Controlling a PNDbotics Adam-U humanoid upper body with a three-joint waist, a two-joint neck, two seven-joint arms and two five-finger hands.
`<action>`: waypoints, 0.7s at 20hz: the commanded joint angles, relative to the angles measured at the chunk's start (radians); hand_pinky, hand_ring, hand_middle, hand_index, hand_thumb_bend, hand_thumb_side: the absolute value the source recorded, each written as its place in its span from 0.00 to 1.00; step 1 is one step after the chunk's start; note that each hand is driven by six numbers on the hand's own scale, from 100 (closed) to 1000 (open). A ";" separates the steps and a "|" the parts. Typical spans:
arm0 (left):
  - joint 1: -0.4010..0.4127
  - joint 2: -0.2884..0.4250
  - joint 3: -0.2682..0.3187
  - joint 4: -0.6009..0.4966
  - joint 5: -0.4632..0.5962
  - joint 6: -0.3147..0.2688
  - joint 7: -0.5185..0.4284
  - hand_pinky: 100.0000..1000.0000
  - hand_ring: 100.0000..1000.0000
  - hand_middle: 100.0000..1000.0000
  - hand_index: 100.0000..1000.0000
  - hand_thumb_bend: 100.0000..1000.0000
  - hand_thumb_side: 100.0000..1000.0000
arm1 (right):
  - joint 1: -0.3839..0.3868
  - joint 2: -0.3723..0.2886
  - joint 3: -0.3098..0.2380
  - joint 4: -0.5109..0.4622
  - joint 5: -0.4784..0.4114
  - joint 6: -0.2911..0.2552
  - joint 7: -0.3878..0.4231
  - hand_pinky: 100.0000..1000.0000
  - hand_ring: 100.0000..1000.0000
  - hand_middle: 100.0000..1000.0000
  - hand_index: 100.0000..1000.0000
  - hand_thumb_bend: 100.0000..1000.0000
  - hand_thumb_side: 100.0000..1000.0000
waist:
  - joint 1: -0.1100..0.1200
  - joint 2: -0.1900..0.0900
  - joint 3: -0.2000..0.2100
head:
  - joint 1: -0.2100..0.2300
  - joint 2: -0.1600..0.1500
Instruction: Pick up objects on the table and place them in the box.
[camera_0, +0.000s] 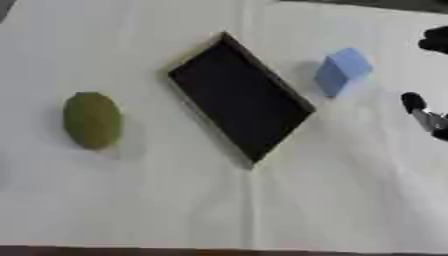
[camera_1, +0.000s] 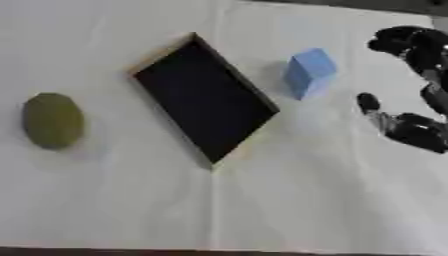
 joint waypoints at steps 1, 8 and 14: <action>0.002 0.038 0.003 -0.018 -0.001 0.004 0.000 0.85 0.77 0.76 0.84 0.00 0.56 | -0.011 -0.084 -0.044 -0.014 -0.069 -0.001 0.062 0.89 0.88 0.83 0.87 0.24 0.00 | 0.001 -0.028 -0.004 | 0.007 0.010; 0.007 0.048 0.003 -0.018 -0.006 0.007 0.000 0.85 0.77 0.76 0.84 0.00 0.56 | -0.051 -0.167 -0.083 -0.014 -0.167 0.047 0.225 0.89 0.90 0.85 0.88 0.28 0.00 | -0.007 -0.033 -0.011 | 0.014 0.014; 0.005 0.051 0.000 -0.018 -0.005 0.007 -0.001 0.85 0.77 0.75 0.84 0.00 0.56 | -0.094 -0.195 -0.081 -0.014 -0.213 0.068 0.297 0.89 0.90 0.85 0.88 0.28 0.00 | -0.010 -0.033 -0.009 | 0.012 0.014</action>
